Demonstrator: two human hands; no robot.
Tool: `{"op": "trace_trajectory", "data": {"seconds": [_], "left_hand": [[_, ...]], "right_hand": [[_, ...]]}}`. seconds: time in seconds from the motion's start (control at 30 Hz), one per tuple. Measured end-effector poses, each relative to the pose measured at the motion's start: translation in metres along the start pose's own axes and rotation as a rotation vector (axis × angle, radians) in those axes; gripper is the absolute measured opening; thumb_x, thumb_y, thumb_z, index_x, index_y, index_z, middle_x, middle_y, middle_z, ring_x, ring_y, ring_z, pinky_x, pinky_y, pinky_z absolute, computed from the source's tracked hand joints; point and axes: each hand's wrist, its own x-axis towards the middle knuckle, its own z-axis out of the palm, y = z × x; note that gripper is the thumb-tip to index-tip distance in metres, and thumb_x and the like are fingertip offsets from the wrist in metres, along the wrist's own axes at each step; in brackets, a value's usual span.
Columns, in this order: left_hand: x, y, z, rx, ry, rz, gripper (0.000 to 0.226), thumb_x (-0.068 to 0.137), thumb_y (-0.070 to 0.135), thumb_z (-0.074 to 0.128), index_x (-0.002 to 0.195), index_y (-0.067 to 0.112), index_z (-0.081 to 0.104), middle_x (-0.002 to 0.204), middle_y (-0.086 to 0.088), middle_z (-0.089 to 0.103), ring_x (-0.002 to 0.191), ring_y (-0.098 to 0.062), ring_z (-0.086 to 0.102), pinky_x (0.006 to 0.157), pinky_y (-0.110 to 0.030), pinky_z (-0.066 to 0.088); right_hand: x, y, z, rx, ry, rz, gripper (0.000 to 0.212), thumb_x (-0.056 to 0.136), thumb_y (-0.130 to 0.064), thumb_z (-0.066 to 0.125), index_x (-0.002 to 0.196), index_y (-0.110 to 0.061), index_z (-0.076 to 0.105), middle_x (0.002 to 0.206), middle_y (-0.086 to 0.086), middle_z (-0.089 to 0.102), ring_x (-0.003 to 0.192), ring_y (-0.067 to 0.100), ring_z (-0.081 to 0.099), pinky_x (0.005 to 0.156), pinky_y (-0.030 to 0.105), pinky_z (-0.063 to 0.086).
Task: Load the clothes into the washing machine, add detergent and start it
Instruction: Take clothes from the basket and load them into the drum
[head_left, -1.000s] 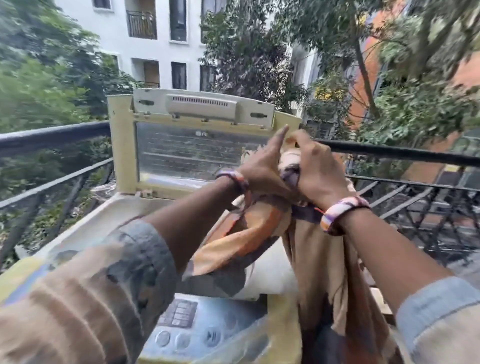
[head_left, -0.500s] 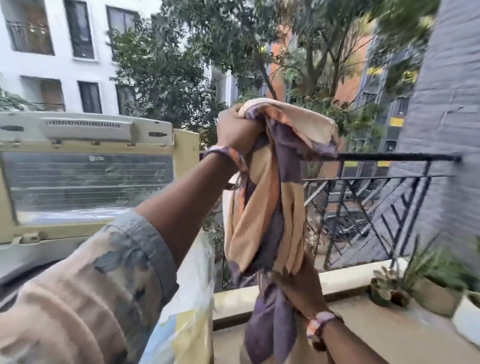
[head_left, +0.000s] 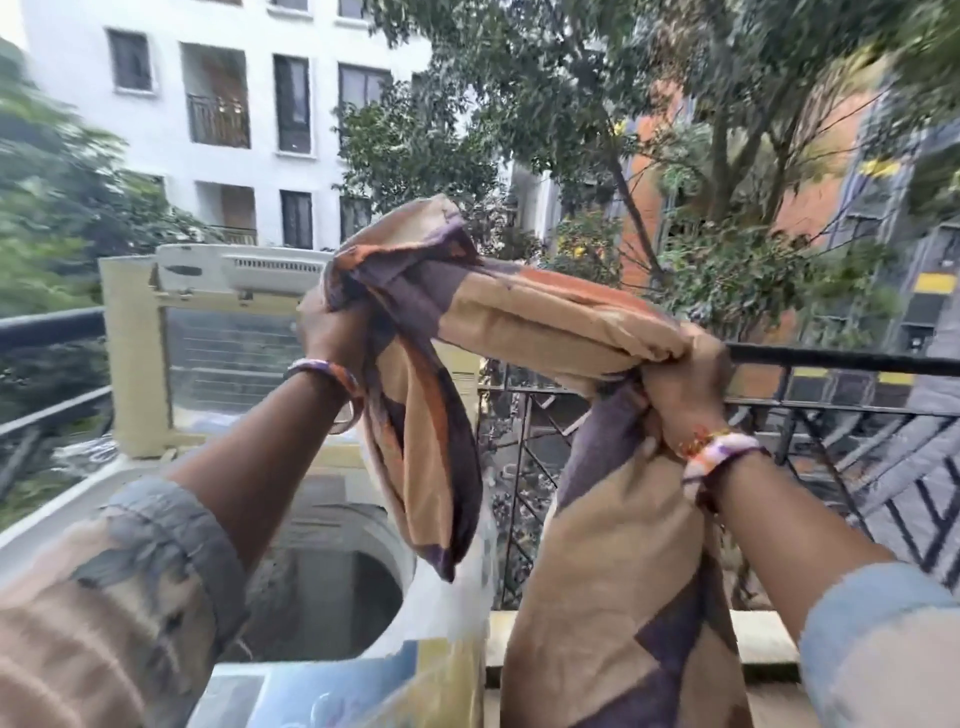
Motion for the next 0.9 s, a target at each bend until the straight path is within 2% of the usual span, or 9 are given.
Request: {"op": "trace_trajectory", "data": {"seconds": [0.1, 0.2, 0.3, 0.43, 0.5, 0.63, 0.77, 0.83, 0.9], "left_hand": [[0.004, -0.016, -0.047, -0.073, 0.102, 0.015, 0.016, 0.056, 0.018, 0.073, 0.059, 0.019, 0.057, 0.059, 0.009, 0.058, 0.080, -0.017, 0.049, 0.060, -0.023, 0.046], [0.002, -0.037, -0.098, 0.461, 0.024, -0.055, 0.013, 0.077, 0.007, 0.071, 0.086, 0.011, 0.063, 0.084, -0.004, 0.056, 0.088, -0.013, 0.047, 0.054, -0.014, 0.042], [-0.002, -0.056, -0.153, 1.044, -0.318, -0.410, 0.038, 0.086, 0.010, 0.064, 0.117, -0.010, 0.057, 0.096, -0.009, 0.045, 0.077, -0.017, 0.044, 0.049, -0.010, 0.037], [0.000, -0.058, -0.189, 1.890, -0.803, -0.510, 0.050, 0.069, 0.053, 0.072, 0.097, 0.011, 0.065, 0.095, -0.003, 0.059, 0.085, -0.019, 0.052, 0.081, -0.028, 0.048], [0.001, -0.051, -0.181, 1.743, -0.751, -0.411, 0.069, 0.065, 0.055, 0.074, 0.119, 0.015, 0.058, 0.112, -0.004, 0.063, 0.099, -0.020, 0.057, 0.092, -0.028, 0.045], [-0.011, -0.040, -0.116, 0.920, -0.689, -0.273, 0.152, 0.019, 0.072, 0.077, 0.148, 0.019, 0.017, 0.146, -0.008, 0.039, 0.133, -0.020, 0.041, 0.109, -0.027, 0.033], [-0.045, -0.047, -0.035, 0.878, -0.900, -0.014, 0.131, 0.057, 0.020, 0.087, 0.149, 0.013, -0.006, 0.148, -0.007, 0.035, 0.138, -0.016, 0.032, 0.100, -0.010, 0.025], [-0.049, -0.054, -0.007, 0.862, -0.936, 0.003, 0.102, 0.055, 0.021, 0.082, 0.142, 0.008, 0.029, 0.129, -0.012, 0.054, 0.124, -0.021, 0.051, 0.091, -0.019, 0.039], [-0.053, -0.052, 0.010, 0.831, -0.988, 0.078, 0.062, 0.046, 0.035, 0.067, 0.099, 0.005, 0.062, 0.086, -0.010, 0.060, 0.084, -0.014, 0.057, 0.069, -0.029, 0.046]], "right_hand": [[0.001, -0.031, 0.034, -0.033, -0.108, -0.086, 0.033, 0.074, -0.029, 0.055, 0.086, 0.000, 0.064, 0.087, 0.024, 0.066, 0.085, 0.033, 0.064, 0.061, 0.029, 0.030], [-0.011, -0.048, 0.069, -0.105, -0.179, -0.140, 0.020, 0.082, -0.020, 0.056, 0.089, -0.002, 0.062, 0.097, 0.026, 0.066, 0.092, 0.045, 0.060, 0.062, 0.035, 0.036], [-0.032, -0.056, 0.100, -0.213, -0.294, -0.230, 0.014, 0.082, -0.014, 0.053, 0.091, -0.008, 0.061, 0.097, 0.025, 0.066, 0.093, 0.045, 0.061, 0.067, 0.039, 0.046], [-0.066, -0.052, 0.136, -0.473, -0.518, -0.381, 0.013, 0.087, -0.015, 0.049, 0.094, -0.013, 0.060, 0.103, 0.021, 0.065, 0.100, 0.041, 0.061, 0.074, 0.041, 0.049], [-0.081, -0.050, 0.143, -0.550, -0.597, -0.457, 0.016, 0.088, -0.016, 0.047, 0.099, -0.016, 0.058, 0.104, 0.019, 0.064, 0.102, 0.040, 0.061, 0.077, 0.041, 0.050], [-0.090, -0.051, 0.138, -0.563, -0.649, -0.551, 0.017, 0.086, -0.010, 0.044, 0.098, -0.016, 0.055, 0.101, 0.018, 0.064, 0.101, 0.039, 0.061, 0.077, 0.040, 0.050], [-0.083, -0.049, 0.115, -0.487, -0.596, -0.581, 0.013, 0.081, -0.012, 0.050, 0.091, -0.018, 0.055, 0.095, 0.014, 0.066, 0.096, 0.036, 0.063, 0.070, 0.036, 0.049], [-0.076, -0.038, 0.099, -0.423, -0.586, -0.565, 0.022, 0.076, -0.017, 0.057, 0.098, -0.020, 0.056, 0.096, 0.010, 0.067, 0.095, 0.033, 0.064, 0.071, 0.036, 0.050], [-0.073, -0.018, 0.078, -0.236, -0.583, -0.519, 0.041, 0.067, -0.024, 0.060, 0.108, -0.024, 0.055, 0.102, 0.007, 0.066, 0.095, 0.029, 0.063, 0.077, 0.034, 0.052]]}}
